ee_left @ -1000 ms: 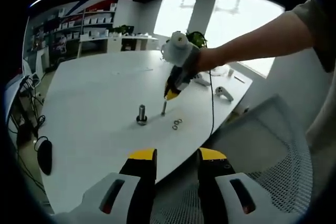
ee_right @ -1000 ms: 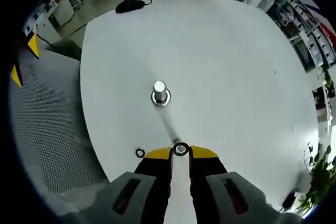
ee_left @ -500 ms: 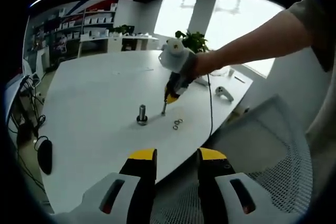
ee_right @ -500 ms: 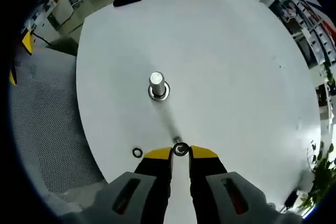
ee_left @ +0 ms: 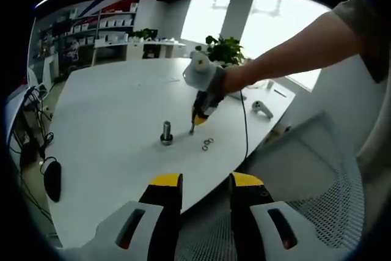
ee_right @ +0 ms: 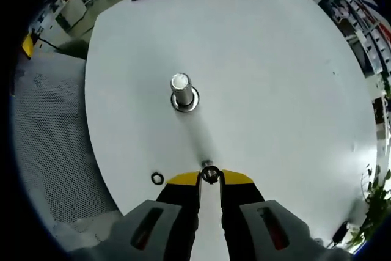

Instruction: Place the washer onto the threaded stud by aligning its center hole with the stud, sliding it down to the base, and recovering from edge contact or off-axis alignment until the washer reaches the visible bottom stop.

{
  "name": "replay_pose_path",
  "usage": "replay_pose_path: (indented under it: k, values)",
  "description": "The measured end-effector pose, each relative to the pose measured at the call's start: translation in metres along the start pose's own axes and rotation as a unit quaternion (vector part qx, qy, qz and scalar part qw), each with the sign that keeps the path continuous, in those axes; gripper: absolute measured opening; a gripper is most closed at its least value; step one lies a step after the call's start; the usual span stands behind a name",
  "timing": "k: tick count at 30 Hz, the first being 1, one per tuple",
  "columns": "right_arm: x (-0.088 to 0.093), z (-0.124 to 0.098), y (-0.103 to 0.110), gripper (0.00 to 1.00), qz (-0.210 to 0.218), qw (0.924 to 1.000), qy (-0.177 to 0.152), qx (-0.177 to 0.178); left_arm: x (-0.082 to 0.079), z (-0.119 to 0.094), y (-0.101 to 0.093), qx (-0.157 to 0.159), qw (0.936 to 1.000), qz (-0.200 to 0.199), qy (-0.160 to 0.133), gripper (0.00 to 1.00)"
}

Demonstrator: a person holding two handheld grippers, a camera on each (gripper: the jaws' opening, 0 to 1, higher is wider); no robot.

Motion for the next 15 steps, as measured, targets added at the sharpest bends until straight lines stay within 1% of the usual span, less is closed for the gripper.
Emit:
replay_pose_path:
  k: [4, 11, 15]
  values:
    - [0.003, 0.008, 0.001, 0.14, -0.001, 0.9999, 0.012, -0.002, 0.0, 0.0, 0.0, -0.001, 1.0, -0.001, 0.0, 0.29]
    - [0.006, 0.019, 0.003, 0.14, 0.005, 0.9999, 0.015, -0.005, 0.001, 0.0, 0.001, -0.007, 1.0, -0.006, 0.002, 0.28]
    - [0.011, 0.024, 0.003, 0.14, 0.007, 0.9997, 0.023, -0.006, 0.001, -0.001, 0.002, -0.008, 0.9999, -0.007, 0.002, 0.29]
Point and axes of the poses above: the point that each gripper's makers call its tool centre point, and the gripper's own axes: z roughly forward along the fingers, y roughly to its left, x roughly out of its underside, the point moved 7 cm from there along -z, roughly backward along the fingers, and after that the axes turned 5 degrees about x, right-handed, at the moved point
